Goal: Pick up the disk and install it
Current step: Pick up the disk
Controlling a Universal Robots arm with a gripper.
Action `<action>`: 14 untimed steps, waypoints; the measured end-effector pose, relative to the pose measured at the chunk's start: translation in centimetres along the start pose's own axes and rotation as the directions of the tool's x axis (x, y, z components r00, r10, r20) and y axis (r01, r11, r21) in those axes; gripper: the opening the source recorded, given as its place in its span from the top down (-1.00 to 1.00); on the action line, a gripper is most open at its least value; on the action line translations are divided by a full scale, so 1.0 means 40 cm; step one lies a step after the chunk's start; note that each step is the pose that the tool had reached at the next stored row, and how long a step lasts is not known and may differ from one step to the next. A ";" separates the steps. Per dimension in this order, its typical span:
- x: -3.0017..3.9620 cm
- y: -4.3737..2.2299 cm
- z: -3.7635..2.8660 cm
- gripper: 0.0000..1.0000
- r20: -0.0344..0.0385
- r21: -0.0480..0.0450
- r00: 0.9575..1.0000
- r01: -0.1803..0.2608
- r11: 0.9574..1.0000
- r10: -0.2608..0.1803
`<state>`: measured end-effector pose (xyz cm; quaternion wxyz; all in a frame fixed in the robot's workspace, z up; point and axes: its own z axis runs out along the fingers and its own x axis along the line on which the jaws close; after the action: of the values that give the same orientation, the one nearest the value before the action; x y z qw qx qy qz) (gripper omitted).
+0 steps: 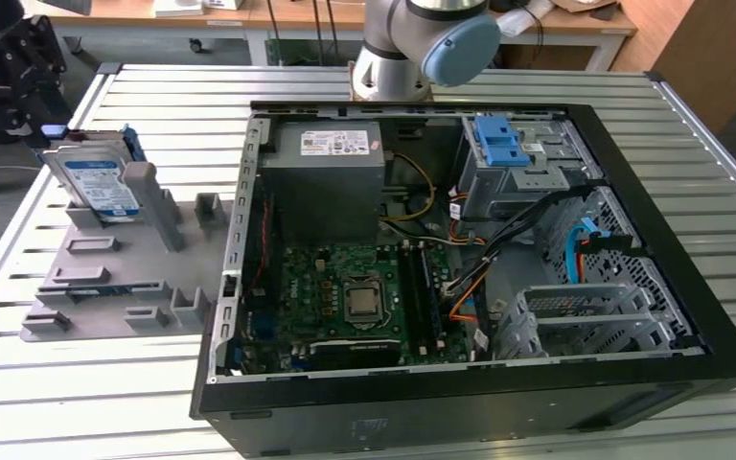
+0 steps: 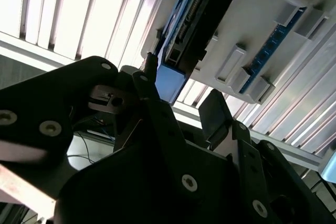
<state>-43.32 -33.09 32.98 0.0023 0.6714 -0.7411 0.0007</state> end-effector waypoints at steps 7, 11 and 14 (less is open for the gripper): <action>0.000 0.002 0.003 -0.18 0.000 0.000 1.000 0.000 1.000 0.000; -0.001 0.005 0.011 -0.18 0.000 0.000 1.000 0.000 1.000 0.000; -0.001 0.006 0.016 -0.18 0.000 0.000 1.000 0.000 1.000 0.000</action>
<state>-43.58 -33.02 32.33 0.0023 0.6714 -0.7411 0.0007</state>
